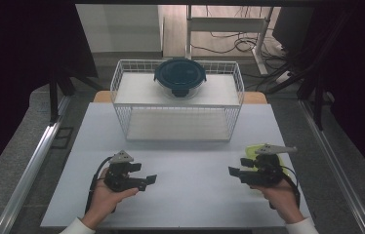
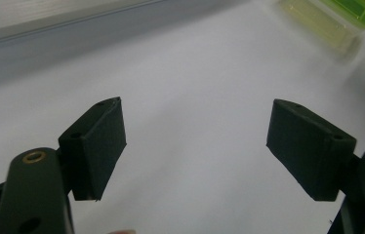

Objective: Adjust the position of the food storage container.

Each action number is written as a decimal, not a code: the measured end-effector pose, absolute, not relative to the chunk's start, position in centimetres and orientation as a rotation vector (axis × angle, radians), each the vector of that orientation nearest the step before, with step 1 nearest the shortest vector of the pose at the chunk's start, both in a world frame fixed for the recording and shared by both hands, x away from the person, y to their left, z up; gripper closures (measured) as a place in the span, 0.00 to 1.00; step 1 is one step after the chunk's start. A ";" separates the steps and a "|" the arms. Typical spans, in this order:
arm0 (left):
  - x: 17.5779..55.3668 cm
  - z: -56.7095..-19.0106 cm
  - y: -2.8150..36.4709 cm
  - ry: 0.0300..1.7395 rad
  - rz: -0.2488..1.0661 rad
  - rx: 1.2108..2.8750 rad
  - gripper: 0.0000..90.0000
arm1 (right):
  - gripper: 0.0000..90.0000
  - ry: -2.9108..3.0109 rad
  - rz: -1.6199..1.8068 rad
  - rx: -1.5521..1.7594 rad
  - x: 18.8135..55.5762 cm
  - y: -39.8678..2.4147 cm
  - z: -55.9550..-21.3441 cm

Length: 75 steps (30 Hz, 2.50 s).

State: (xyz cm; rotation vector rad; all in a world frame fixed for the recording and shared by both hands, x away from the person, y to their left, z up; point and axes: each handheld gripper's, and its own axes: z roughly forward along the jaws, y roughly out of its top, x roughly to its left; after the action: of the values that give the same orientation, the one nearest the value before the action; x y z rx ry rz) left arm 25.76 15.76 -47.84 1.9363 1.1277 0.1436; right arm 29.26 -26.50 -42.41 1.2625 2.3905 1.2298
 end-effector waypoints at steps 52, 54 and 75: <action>25.9 -48.3 16.5 1.151 0.084 1.926 0.25 | 0.99 2.376 0.595 1.402 40.0 -35.7 -46.8; 25.9 -48.4 16.5 1.152 0.083 1.930 0.25 | 0.99 2.399 0.607 1.368 40.0 -35.0 -46.8; 26.0 -48.5 16.4 1.140 0.076 1.952 0.25 | 0.99 2.633 0.659 1.054 39.0 -28.6 -47.5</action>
State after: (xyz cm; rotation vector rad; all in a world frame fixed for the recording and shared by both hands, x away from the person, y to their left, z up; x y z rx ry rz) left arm 25.97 16.41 -48.48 1.9517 1.1397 0.0765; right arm 39.05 -28.55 -47.54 1.0537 2.6328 0.6592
